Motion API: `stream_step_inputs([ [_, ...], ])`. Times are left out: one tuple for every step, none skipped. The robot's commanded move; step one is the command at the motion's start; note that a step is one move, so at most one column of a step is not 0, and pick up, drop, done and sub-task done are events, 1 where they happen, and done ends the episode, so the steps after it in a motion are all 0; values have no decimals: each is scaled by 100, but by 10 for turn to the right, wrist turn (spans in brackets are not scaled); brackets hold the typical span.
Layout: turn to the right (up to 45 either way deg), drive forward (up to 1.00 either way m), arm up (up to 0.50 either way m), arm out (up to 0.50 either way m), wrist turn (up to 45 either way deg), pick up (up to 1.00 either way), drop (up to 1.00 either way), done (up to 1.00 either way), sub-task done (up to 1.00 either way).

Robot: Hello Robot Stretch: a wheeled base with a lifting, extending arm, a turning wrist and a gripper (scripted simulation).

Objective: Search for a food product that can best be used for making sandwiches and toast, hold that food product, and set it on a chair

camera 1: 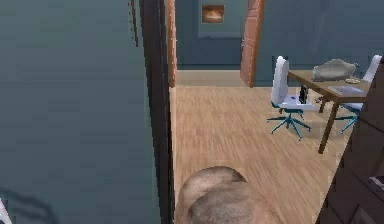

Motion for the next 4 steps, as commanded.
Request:
stream_step_inputs([
  [60, 0, 0, 0, 0, 0, 0, 0, 0],
  [30, 0, 0, 0, 0, 0, 0, 0, 0],
  [-450, 0, 0, 0, 0, 0, 0, 0, 0],
  [-450, 0, 0, 0, 0, 0, 0, 0, 0],
])
